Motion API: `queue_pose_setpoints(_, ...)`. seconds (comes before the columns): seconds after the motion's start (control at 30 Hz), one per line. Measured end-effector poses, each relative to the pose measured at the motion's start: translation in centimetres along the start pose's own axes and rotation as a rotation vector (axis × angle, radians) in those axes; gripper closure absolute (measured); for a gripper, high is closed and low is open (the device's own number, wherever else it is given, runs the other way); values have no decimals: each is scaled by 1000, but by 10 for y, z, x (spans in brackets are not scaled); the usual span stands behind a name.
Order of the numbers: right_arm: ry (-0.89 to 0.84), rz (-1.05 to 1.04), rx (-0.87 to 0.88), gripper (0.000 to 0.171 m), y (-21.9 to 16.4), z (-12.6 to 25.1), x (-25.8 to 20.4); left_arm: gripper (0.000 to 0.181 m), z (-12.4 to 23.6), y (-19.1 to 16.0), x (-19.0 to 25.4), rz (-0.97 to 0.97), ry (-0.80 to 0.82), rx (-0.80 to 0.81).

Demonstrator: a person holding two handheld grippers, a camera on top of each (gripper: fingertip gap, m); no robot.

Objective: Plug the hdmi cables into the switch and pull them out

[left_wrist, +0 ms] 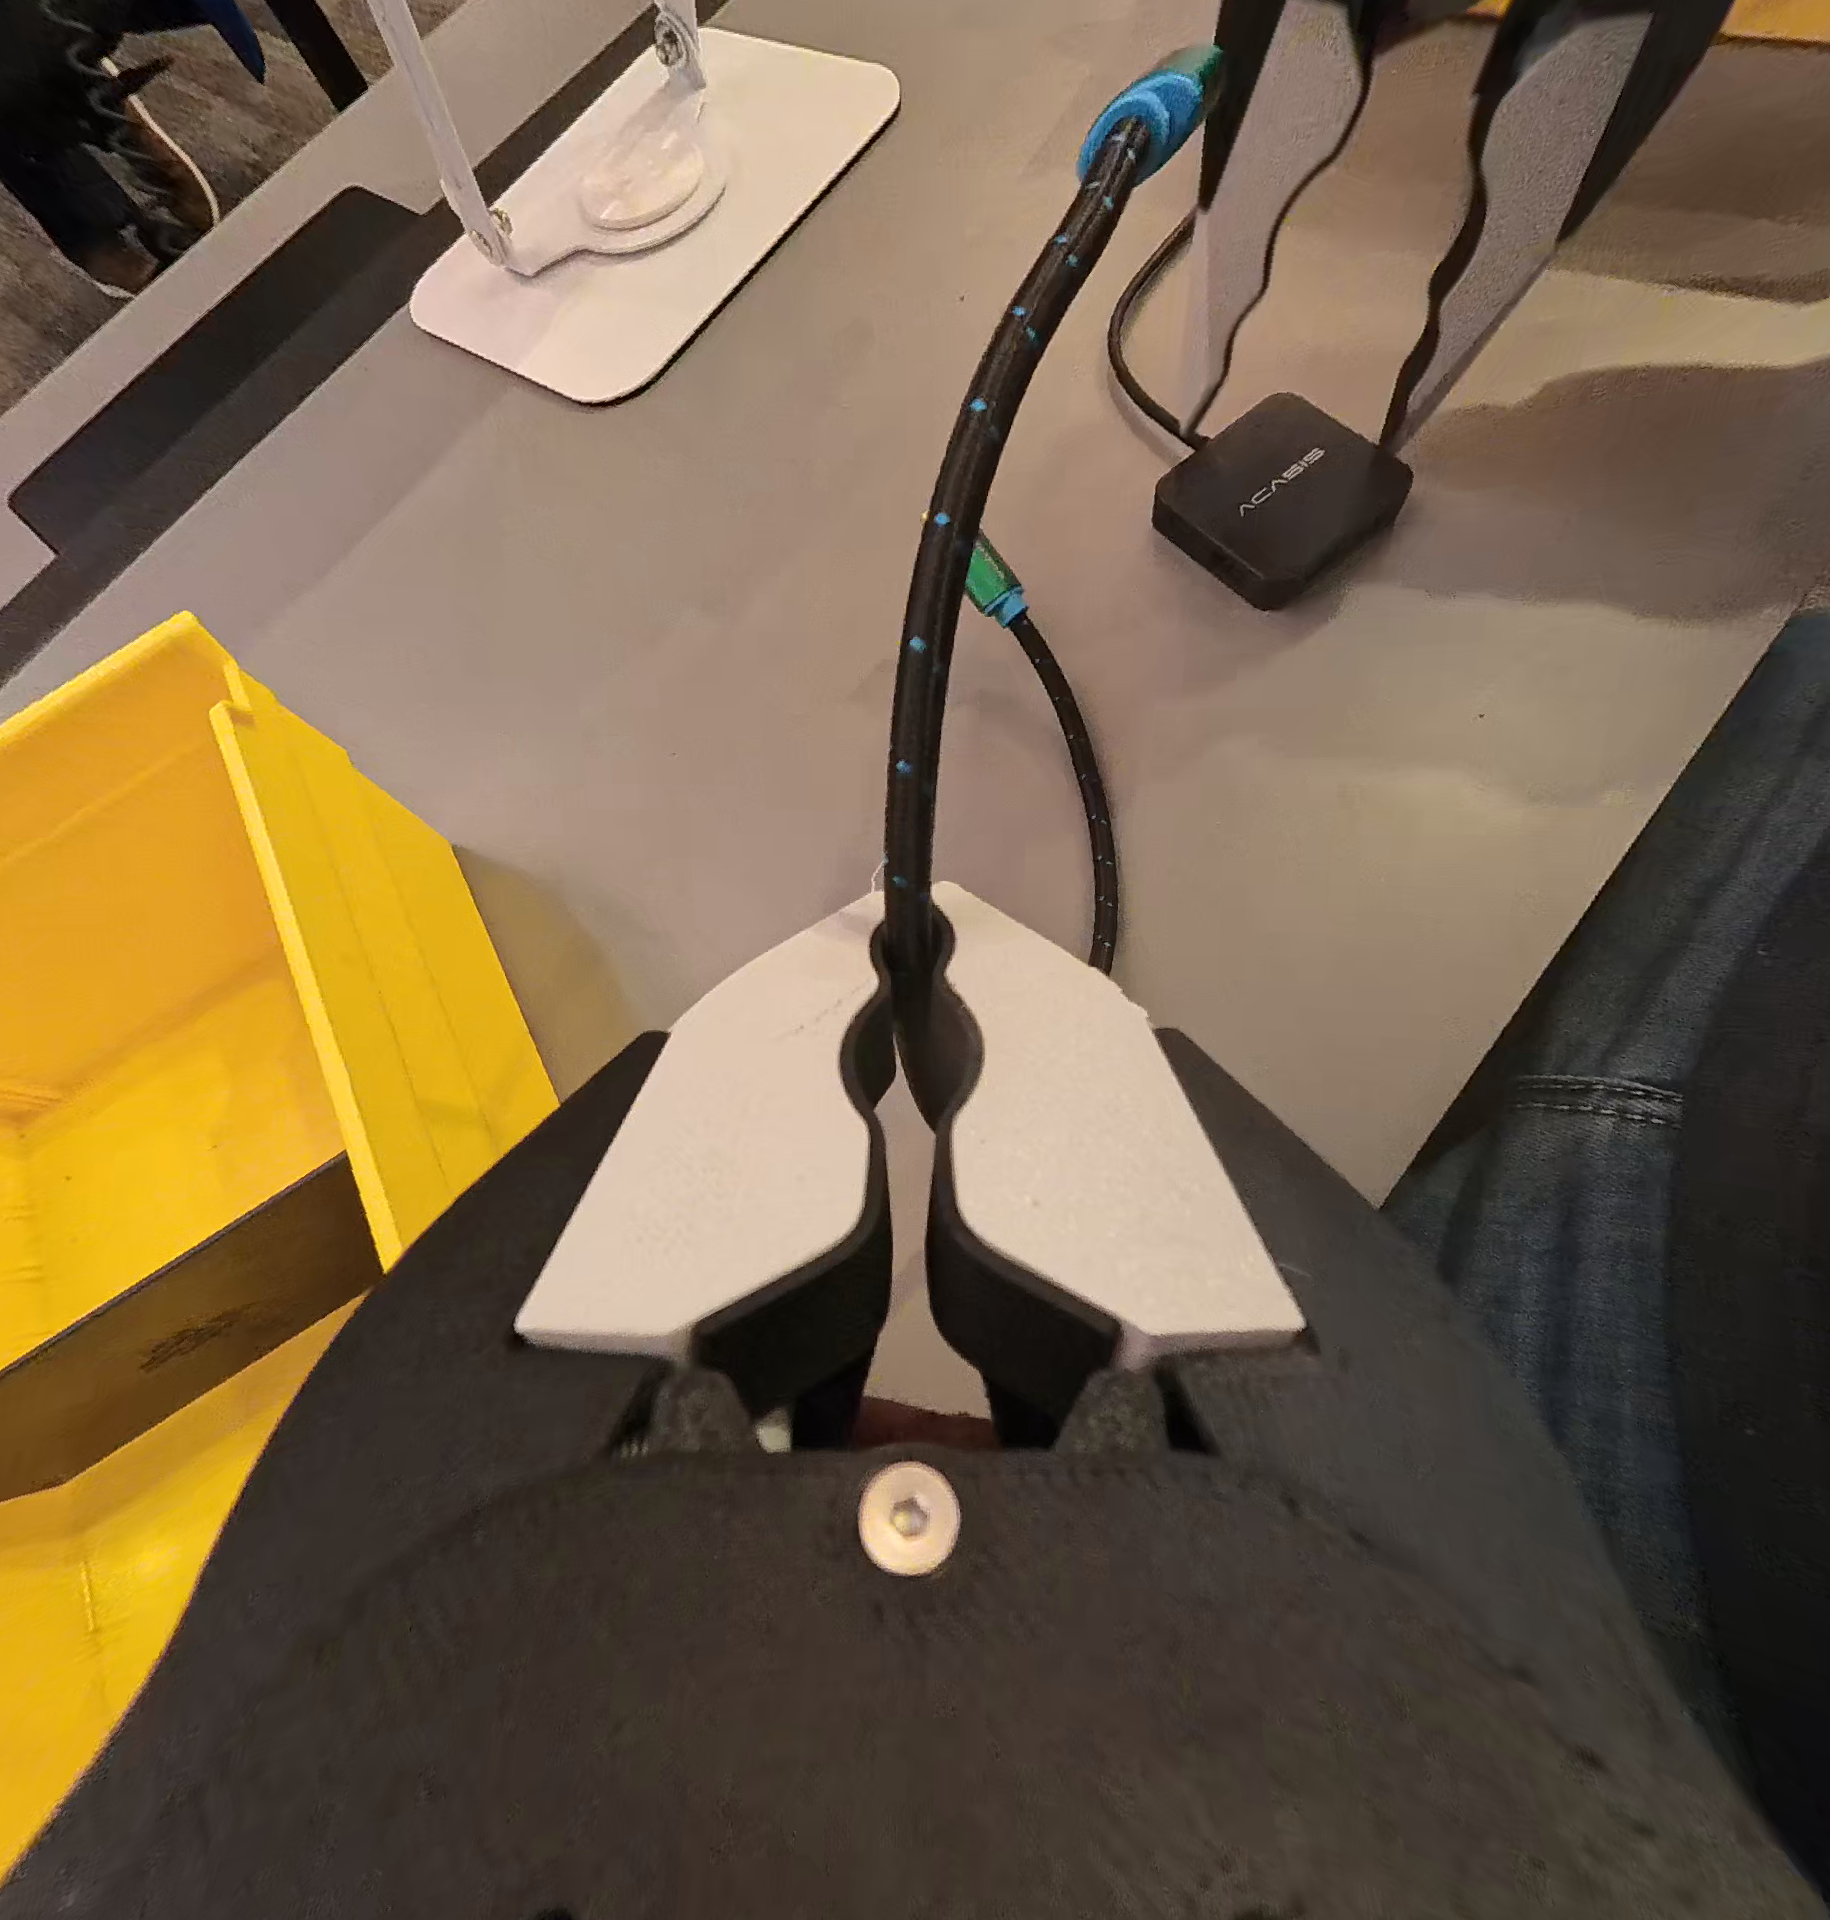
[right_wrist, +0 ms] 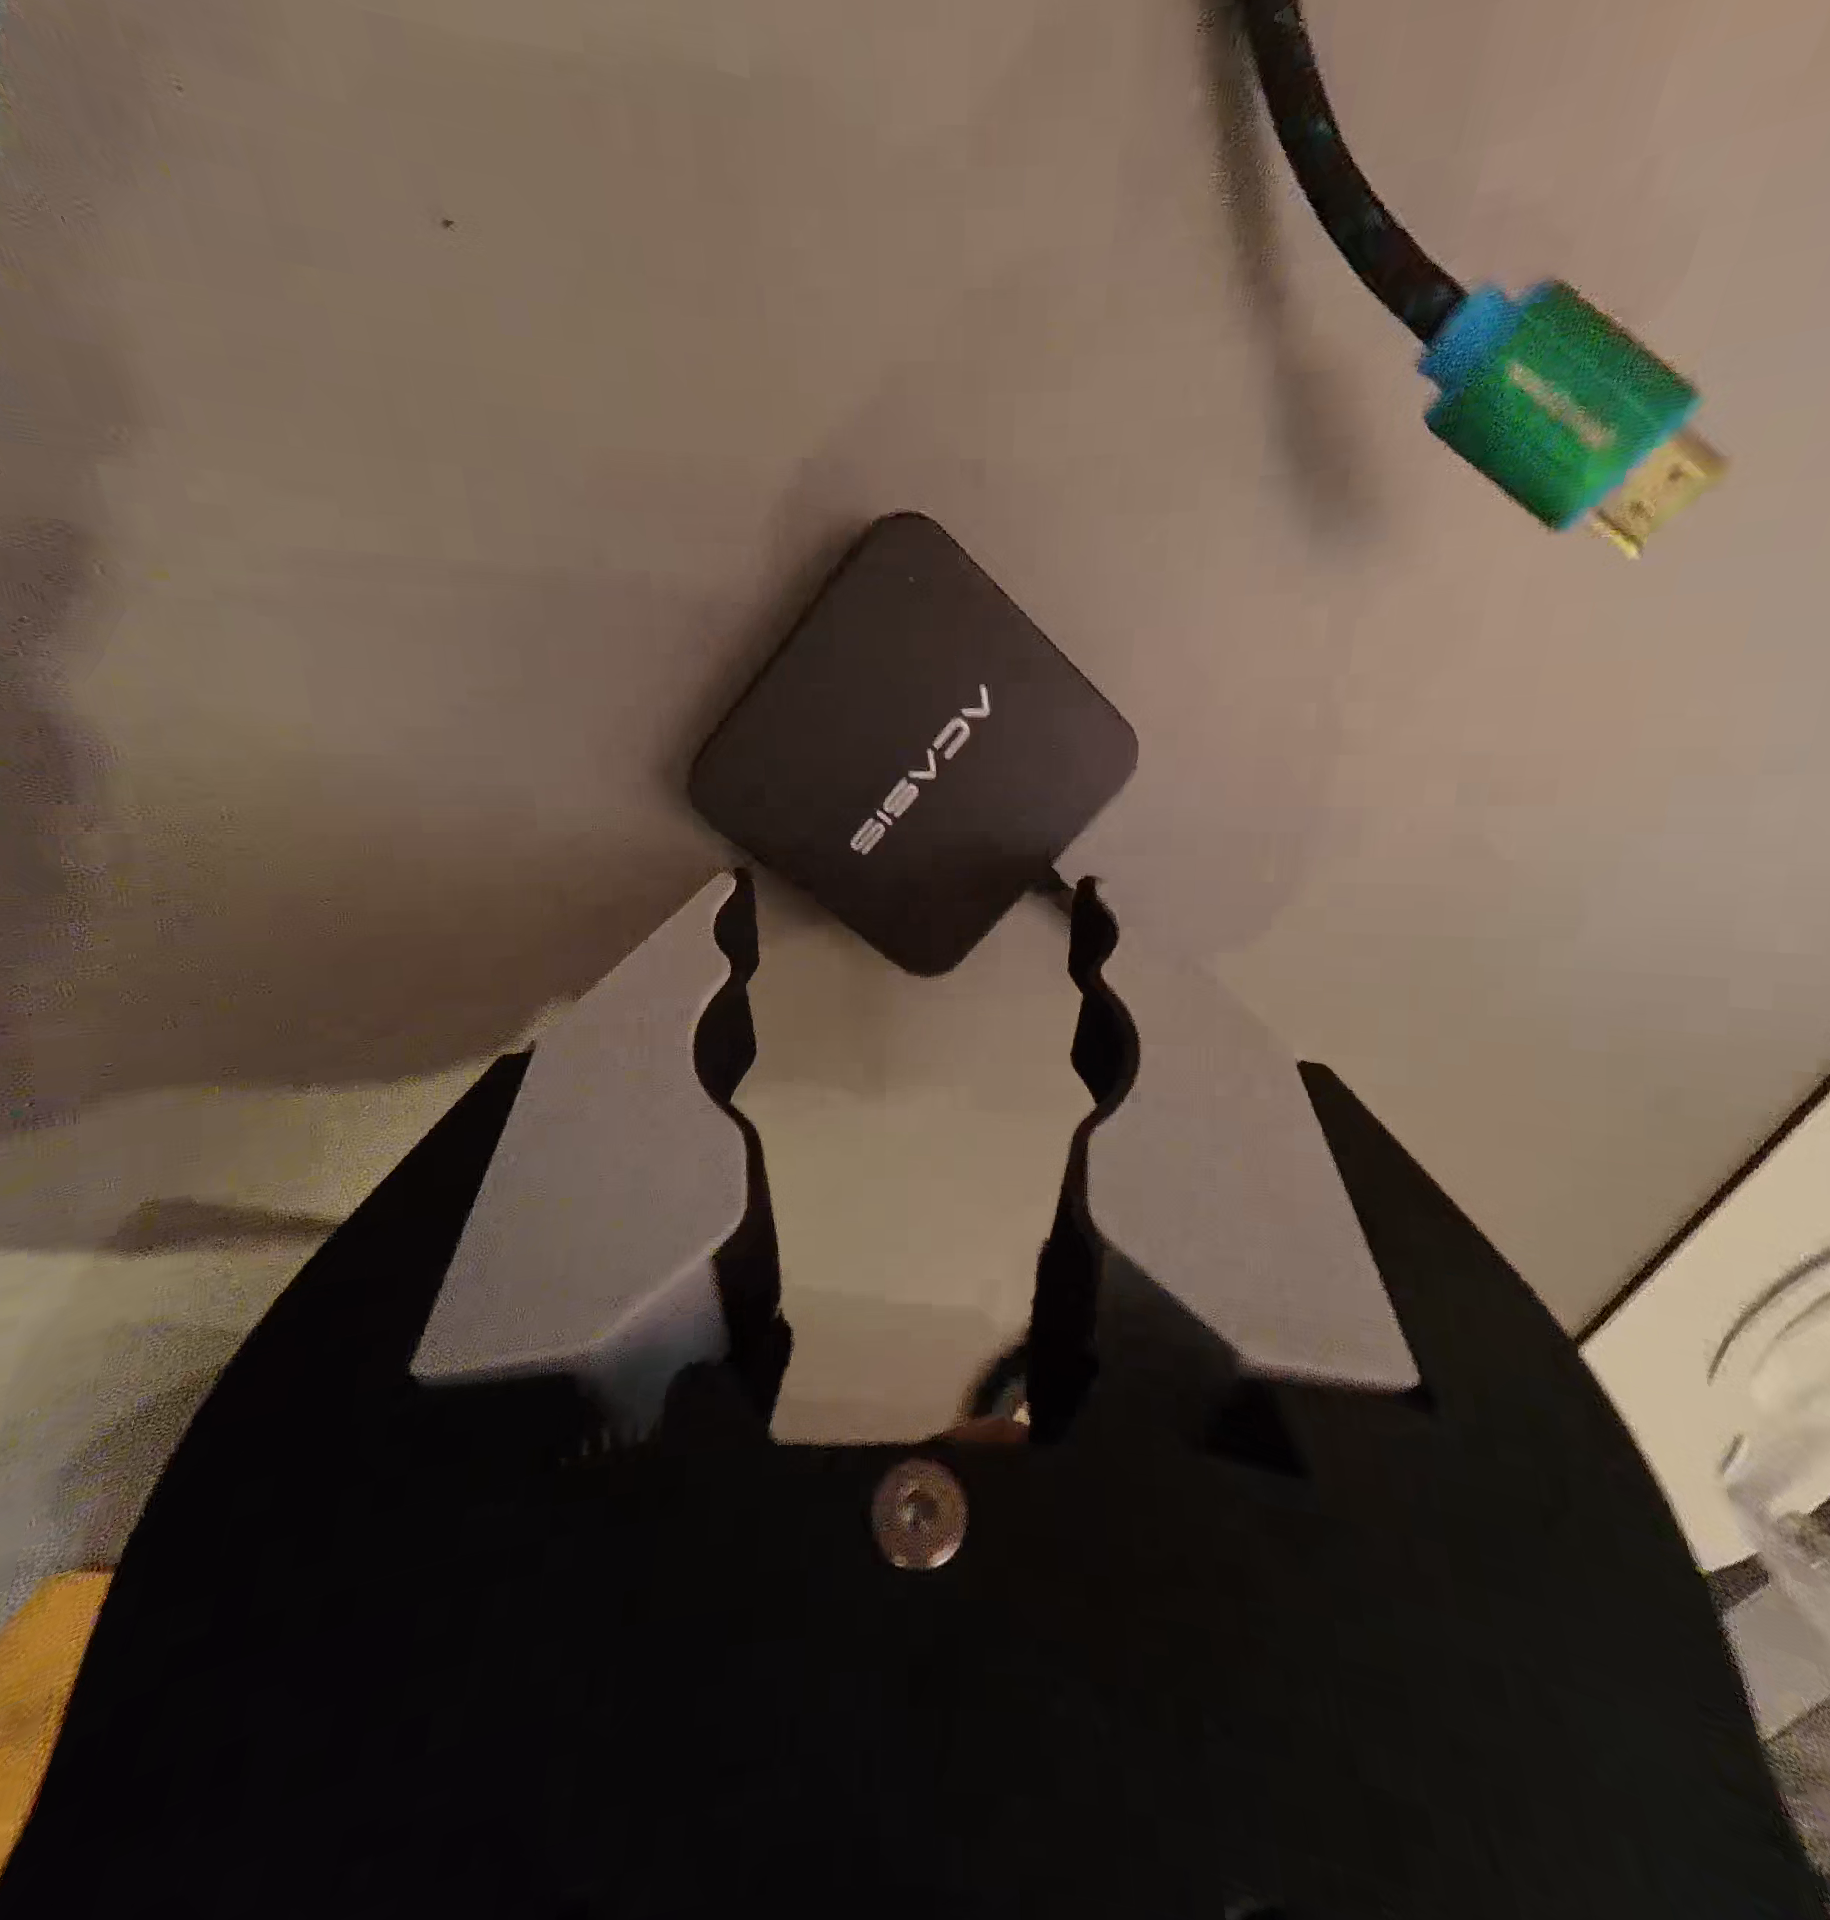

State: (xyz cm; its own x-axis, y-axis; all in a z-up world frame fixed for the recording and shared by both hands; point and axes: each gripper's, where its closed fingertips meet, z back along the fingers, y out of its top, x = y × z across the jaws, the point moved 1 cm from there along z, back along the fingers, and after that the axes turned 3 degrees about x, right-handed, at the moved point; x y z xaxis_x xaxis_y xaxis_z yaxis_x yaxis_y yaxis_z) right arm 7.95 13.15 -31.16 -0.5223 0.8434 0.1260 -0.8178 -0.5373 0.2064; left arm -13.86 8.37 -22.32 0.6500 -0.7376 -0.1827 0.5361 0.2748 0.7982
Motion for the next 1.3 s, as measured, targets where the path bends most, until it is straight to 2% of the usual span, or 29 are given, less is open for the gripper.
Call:
queue_pose_setpoints(0.13, 85, 150, -36, 101, 10, -5, 1, 181, -1, -1, -1, -6, 1, -4)
queue_pose_setpoints(0.27, 156, 103, -42, 108, 10, -7, 6, 181, -2, -1, -3, 10, -2, -2)
queue_pose_setpoints(0.37, 112, -131, 1, 120, 8, -7, 20, 181, -2, -4, -6, 21, 7, -9)
queue_pose_setpoints(0.57, -61, -845, 59, 124, -20, -1, 33, 181, -3, -6, -10, 43, 7, -12)
queue_pose_setpoints(0.63, -48, -1049, 164, 125, -17, 1, 32, 181, -4, -5, -9, 48, 8, -12)
queue_pose_setpoints(0.7, 37, -1148, 312, 131, -5, 4, 26, 181, -4, -4, -8, 46, 6, -9)
queue_pose_setpoints(0.73, 48, -1157, 326, 129, -7, 5, 24, 181, -3, -3, -8, 45, 9, -9)
queue_pose_setpoints(0.8, -12, -1092, 294, 112, -16, 11, 23, 181, -3, -3, -8, 39, 24, -18)
queue_pose_setpoints(0.9, -83, -1031, 354, 108, -18, 34, 28, 181, -4, -3, -7, 42, 30, -19)
queue_pose_setpoints(1.1, -115, -823, 683, 105, 40, 96, 35, 181, -10, 2, -4, 8, 47, -23)
queue_pose_setpoints(1.3, -24, -765, 871, 112, 88, 104, 38, 181, -16, 6, 0, -65, 87, -23)
